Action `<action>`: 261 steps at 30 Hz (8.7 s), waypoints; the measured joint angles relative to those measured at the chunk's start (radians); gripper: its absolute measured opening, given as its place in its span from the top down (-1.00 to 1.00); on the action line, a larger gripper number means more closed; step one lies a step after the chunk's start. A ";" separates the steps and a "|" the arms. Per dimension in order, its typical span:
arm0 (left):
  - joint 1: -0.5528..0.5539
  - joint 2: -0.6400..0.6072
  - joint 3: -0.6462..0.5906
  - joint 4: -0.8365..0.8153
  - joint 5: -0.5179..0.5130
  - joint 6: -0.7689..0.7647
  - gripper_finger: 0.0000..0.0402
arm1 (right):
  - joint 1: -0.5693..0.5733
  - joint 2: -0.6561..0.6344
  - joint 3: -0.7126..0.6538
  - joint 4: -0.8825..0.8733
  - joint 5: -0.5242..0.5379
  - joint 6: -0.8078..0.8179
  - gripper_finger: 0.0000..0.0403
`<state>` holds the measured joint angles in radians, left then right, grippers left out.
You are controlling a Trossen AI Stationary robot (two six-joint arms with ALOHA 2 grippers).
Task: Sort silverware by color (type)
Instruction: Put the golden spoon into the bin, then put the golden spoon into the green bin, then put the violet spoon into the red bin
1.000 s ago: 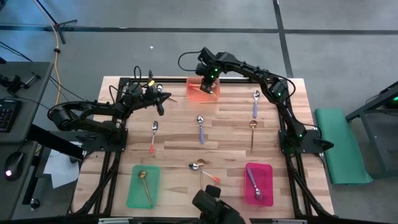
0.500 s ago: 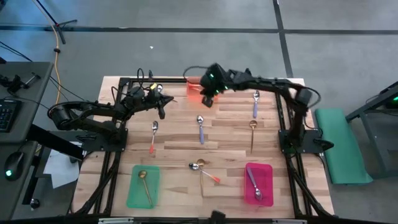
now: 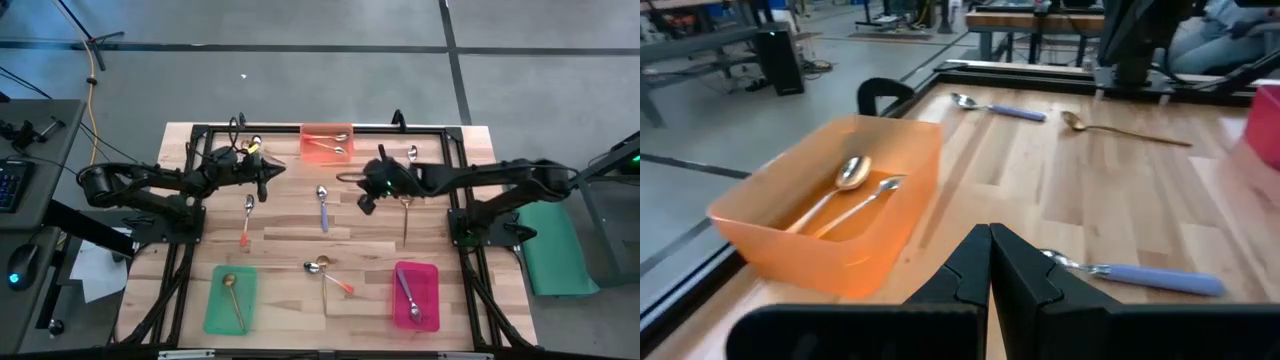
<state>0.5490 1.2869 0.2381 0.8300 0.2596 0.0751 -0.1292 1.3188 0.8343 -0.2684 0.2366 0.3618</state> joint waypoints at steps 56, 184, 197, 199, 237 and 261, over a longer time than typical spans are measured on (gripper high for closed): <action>0.093 0.632 0.950 -1.505 -0.423 0.627 0.40 | -0.120 -0.029 -0.130 0.576 -0.204 -0.457 1.00; -0.751 0.055 0.869 -2.048 -0.364 0.249 0.98 | -0.120 -0.030 -0.129 0.631 -0.234 -0.554 1.00; -1.276 0.231 0.908 -2.060 -0.479 0.301 0.97 | -0.120 -0.030 -0.129 0.632 -0.234 -0.520 1.00; -1.323 0.266 0.932 -2.065 -0.479 0.302 0.97 | -0.120 -0.030 -0.129 0.630 -0.234 -0.519 1.00; -1.416 0.428 0.837 -1.872 -0.282 0.207 0.93 | -0.120 -0.030 -0.129 0.632 -0.233 -0.527 1.00; -1.334 0.284 0.894 -1.998 -0.466 -0.161 0.96 | -0.120 -0.030 -0.129 0.627 -0.233 -0.527 1.00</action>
<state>-0.7852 1.5706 1.1325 -1.1678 -0.2067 -0.0858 -0.2497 1.2884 0.7052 0.3581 0.0036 -0.1651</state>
